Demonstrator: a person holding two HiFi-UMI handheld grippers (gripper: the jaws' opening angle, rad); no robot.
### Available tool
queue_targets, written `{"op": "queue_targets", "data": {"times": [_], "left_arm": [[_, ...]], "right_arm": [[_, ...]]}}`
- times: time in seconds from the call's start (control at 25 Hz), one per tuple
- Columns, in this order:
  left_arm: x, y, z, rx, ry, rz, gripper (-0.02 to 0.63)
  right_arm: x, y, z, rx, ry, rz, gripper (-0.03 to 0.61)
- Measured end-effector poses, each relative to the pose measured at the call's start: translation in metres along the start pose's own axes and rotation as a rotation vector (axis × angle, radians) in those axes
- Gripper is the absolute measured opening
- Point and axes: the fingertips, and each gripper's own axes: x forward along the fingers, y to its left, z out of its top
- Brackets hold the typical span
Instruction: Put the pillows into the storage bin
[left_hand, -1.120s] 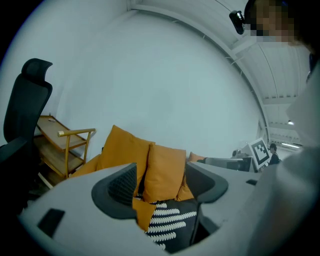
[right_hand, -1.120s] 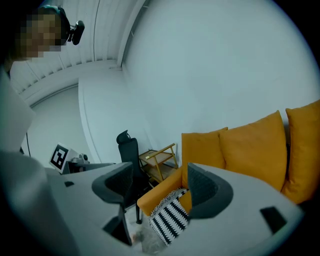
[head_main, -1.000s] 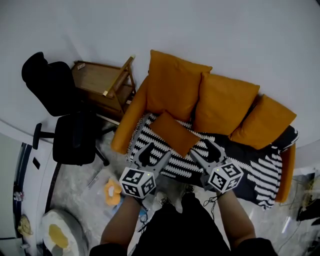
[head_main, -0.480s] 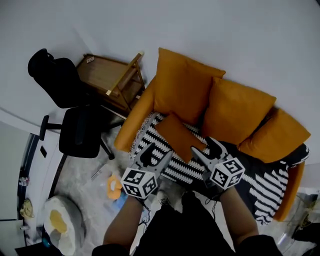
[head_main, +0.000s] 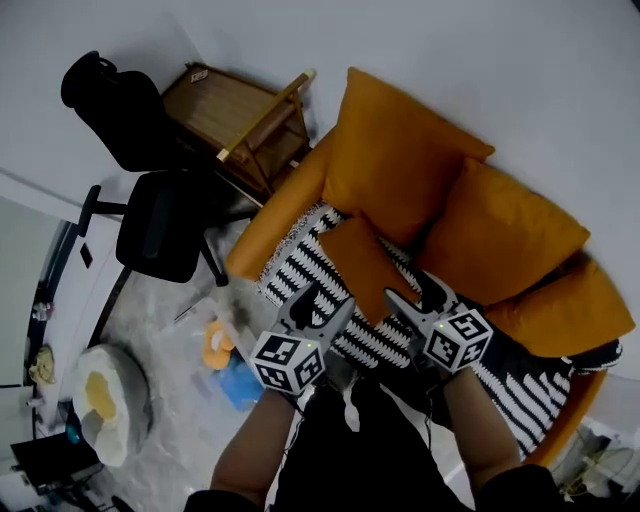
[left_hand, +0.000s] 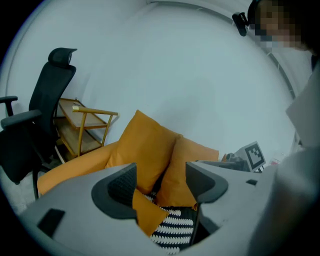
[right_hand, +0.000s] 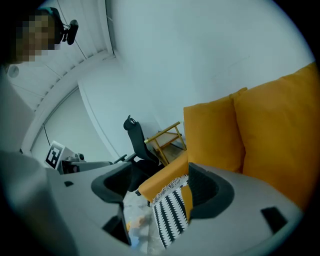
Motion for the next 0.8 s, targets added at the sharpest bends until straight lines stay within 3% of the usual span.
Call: {"op": "queue_targets", "data": {"times": [0.4,0.8], "left_arm": [[0.031,0.062,-0.057,-0.155,0.041,0.017,0.293],[0.089,0.111,-0.153,-0.268,0.114,-0.020,0.293]], "right_arm": [[0.057,-0.028,-0.052,0.017,0.120,-0.017,0.371],[0.116,-0.087,-0.132,0.036,0.257,-0.067,0.386]]}}
